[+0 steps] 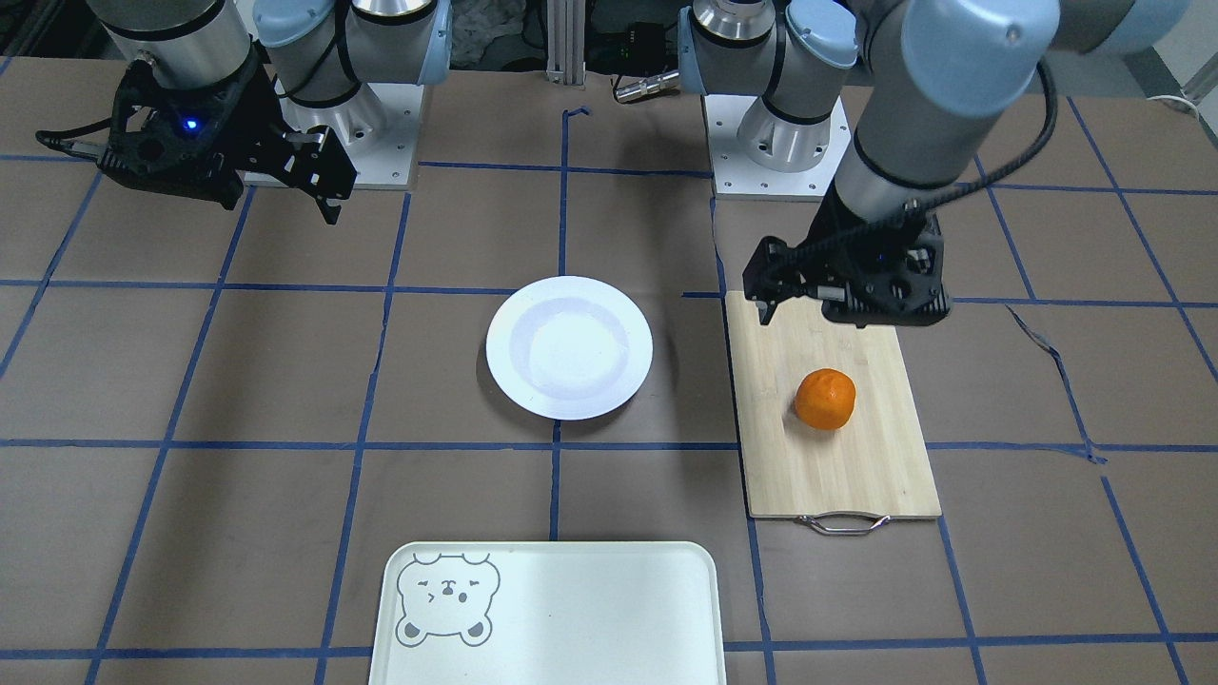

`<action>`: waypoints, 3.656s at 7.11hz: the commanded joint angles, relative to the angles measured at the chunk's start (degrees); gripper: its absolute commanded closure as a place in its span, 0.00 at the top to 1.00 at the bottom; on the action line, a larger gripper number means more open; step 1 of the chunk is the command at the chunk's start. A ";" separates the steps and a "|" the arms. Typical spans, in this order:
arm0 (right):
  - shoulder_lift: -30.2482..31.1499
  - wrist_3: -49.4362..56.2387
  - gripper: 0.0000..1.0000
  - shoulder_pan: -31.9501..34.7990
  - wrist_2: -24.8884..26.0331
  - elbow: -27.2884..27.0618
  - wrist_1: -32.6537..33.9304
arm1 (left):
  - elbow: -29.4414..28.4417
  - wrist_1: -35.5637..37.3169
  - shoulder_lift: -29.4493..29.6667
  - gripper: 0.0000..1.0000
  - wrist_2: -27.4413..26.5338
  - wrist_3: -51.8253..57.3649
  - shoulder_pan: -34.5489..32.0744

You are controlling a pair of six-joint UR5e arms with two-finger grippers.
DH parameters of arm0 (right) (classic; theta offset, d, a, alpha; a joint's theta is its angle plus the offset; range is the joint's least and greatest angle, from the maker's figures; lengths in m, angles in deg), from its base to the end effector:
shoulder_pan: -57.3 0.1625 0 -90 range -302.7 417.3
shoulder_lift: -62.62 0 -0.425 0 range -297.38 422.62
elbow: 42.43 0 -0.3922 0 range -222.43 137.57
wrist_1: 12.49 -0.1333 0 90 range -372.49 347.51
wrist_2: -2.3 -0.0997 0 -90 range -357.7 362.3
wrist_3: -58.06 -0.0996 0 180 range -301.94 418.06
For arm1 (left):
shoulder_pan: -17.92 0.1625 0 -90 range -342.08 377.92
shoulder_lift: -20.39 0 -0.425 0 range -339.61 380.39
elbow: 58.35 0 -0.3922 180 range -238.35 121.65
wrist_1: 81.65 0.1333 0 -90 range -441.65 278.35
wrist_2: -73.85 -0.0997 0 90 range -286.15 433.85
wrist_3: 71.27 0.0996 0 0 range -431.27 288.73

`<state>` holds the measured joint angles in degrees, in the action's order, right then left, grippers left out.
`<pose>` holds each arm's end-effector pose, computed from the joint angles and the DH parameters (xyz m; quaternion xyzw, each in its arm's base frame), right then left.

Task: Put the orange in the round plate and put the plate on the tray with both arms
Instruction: 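Lower the left gripper onto the orange on the wooden board, then close the left gripper on the orange and lift it, then carry the orange into the white bowl and release it with the left gripper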

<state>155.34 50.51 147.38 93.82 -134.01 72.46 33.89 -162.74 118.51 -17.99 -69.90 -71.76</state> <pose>0.1313 -0.4644 0.4887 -0.0646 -0.9972 -0.0332 0.0155 -0.1271 -0.5437 0.4107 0.0094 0.9997 0.0129 0.0159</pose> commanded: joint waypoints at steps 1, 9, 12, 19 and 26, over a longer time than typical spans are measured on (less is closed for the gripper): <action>0.01 0.00 1.00 0.00 -0.02 0.00 -0.13 | 2.84 6.19 7.85 1.00 -2.99 -2.05 3.80; 0.01 -0.09 1.00 0.09 -0.29 0.00 -0.13 | 19.03 23.87 10.87 1.00 -2.46 -20.00 10.23; 0.01 -0.26 1.00 0.09 -0.29 0.00 -0.13 | 19.47 23.96 10.69 0.40 0.15 -20.00 10.32; 0.01 -0.97 1.00 0.26 0.07 0.09 0.83 | 9.27 18.16 9.63 0.00 6.50 -51.67 -16.16; -0.52 0.17 1.00 -2.88 -0.72 -0.09 -0.39 | 16.39 23.77 13.41 0.99 6.68 -54.81 -25.28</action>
<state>154.92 50.25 146.12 93.30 -133.94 72.55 50.33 -140.51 131.40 -11.31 -125.03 -97.00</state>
